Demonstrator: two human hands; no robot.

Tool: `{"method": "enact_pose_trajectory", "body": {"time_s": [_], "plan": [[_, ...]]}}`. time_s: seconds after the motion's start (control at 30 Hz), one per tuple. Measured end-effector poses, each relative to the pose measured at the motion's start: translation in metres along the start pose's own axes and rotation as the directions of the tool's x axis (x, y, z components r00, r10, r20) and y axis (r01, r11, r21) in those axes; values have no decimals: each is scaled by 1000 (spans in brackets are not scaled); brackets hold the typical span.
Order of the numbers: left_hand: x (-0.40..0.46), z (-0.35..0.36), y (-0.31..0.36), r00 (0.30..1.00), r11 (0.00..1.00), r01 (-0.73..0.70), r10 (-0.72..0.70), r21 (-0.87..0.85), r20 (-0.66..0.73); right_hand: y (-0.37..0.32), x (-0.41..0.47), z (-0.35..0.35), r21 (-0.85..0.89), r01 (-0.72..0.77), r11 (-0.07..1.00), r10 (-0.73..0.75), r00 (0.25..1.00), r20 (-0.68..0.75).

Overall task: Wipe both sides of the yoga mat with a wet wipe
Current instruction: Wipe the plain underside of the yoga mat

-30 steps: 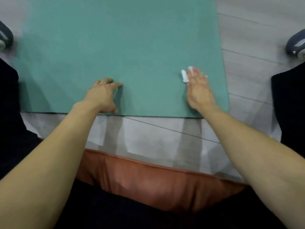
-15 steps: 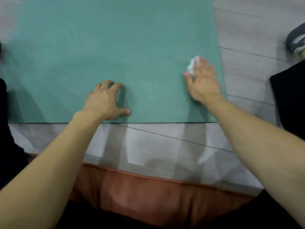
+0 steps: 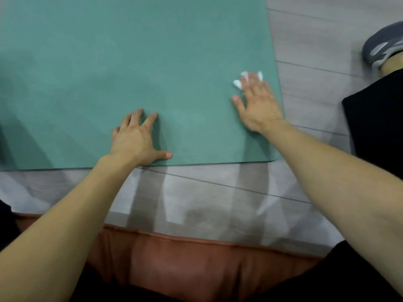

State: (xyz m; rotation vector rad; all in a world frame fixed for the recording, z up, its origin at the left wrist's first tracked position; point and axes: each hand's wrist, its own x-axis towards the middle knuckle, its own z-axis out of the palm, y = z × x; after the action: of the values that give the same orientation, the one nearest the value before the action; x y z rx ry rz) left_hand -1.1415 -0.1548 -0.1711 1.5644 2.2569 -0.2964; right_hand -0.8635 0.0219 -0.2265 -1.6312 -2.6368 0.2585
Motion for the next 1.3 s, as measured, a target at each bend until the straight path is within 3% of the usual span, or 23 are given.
{"method": "enact_pose_trajectory", "body": {"time_s": [0.07, 0.1, 0.17, 0.23, 0.3, 0.33, 0.4, 0.47, 0.5, 0.6, 0.77, 0.97, 1.07, 1.13, 1.3], "plan": [[1, -5, 4, 999, 1000, 17, -17, 5, 30, -4, -6, -3, 62, -91, 994, 90, 996, 21], [3, -8, 7, 998, 1000, 25, -25, 7, 53, -24, -18, 1, 90, -50, 995, 50, 999, 1], [7, -15, 14, 994, 999, 39, -42, 28, 102, -74, -61, 16, 97, 206, 974, -206, 979, -9], [13, -21, 25, 988, 997, 36, -46, 70, 144, -102, -104, 24, 67, 485, 872, -489, 869, 69], [18, -22, 41, 987, 995, 17, -32, 96, 155, -83, -104, 17, 15, 578, 816, -576, 809, 115], [21, -21, 50, 988, 995, -7, -9, 101, 155, -62, -91, 13, -11, 527, 850, -523, 846, 103], [25, -19, 69, 982, 992, -68, 48, 106, 181, -13, -56, 2, -42, 257, 965, -254, 965, 69], [29, -19, 82, 973, 988, -82, 50, 130, 226, 25, -29, -8, -21, -34, 999, 35, 997, 62], [31, -19, 88, 967, 986, -76, 38, 146, 250, 30, -26, -9, 2, -100, 995, 100, 993, 64], [38, -25, 104, 962, 993, -30, -2, 111, 275, -2, -64, -3, 103, -88, 991, 82, 995, 65], [52, -16, 123, 982, 995, -54, 37, 88, 185, -29, -174, 4, 59, 43, 997, -49, 993, 108], [61, -13, 124, 981, 986, -94, 68, 138, 181, 10, -47, 10, 97, -226, 969, 224, 974, 27], [60, -12, 127, 983, 985, -81, 54, 149, 177, 30, -16, 8, 53, -216, 975, 213, 976, 44], [61, -14, 129, 983, 988, -68, 42, 142, 181, 43, -26, 8, 61, -209, 976, 207, 978, 40], [59, -18, 129, 983, 987, -74, 47, 145, 180, 38, -122, 22, 156, -385, 910, 398, 915, -65]]}}
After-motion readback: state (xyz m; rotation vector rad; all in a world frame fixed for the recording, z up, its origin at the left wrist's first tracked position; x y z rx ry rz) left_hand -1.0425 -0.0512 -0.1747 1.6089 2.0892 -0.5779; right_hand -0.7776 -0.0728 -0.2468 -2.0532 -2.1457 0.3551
